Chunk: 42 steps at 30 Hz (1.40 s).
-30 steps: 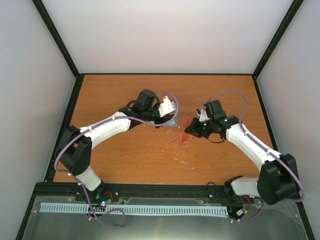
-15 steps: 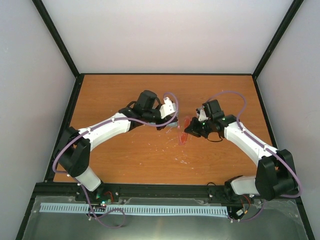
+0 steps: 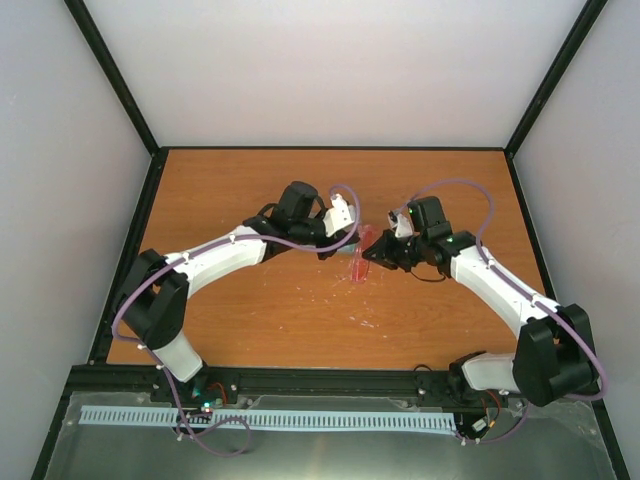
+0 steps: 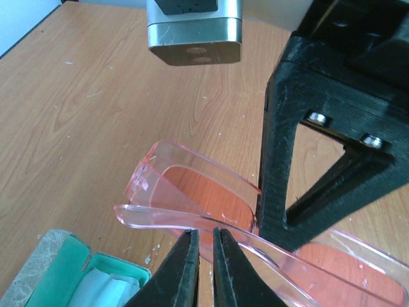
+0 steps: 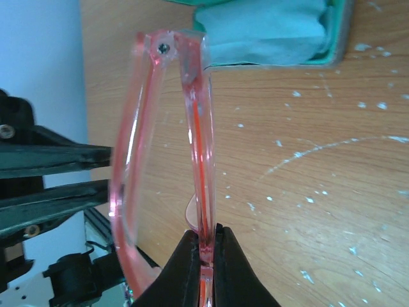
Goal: Organize the sunglasses
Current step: Fold the sunglasses.
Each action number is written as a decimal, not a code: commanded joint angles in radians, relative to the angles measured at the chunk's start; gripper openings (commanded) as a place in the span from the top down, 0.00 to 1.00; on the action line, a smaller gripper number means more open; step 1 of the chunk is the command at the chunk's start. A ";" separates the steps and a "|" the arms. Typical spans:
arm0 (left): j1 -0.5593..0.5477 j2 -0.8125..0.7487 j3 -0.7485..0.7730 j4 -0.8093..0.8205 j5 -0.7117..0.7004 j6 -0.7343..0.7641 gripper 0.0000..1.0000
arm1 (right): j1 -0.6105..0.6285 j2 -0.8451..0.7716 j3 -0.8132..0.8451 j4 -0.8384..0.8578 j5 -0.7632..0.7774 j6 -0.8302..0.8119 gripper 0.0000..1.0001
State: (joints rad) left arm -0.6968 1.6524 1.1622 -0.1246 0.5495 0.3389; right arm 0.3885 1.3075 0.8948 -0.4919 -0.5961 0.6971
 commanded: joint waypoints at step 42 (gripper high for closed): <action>0.066 -0.041 0.047 -0.026 0.040 -0.049 0.83 | 0.006 -0.059 0.056 -0.059 0.062 -0.080 0.97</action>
State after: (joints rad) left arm -0.6247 1.6363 1.2205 -0.1249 0.5301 0.3260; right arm 0.3889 1.2388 0.8932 -0.4774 -0.5747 0.6758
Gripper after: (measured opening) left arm 0.132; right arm 0.031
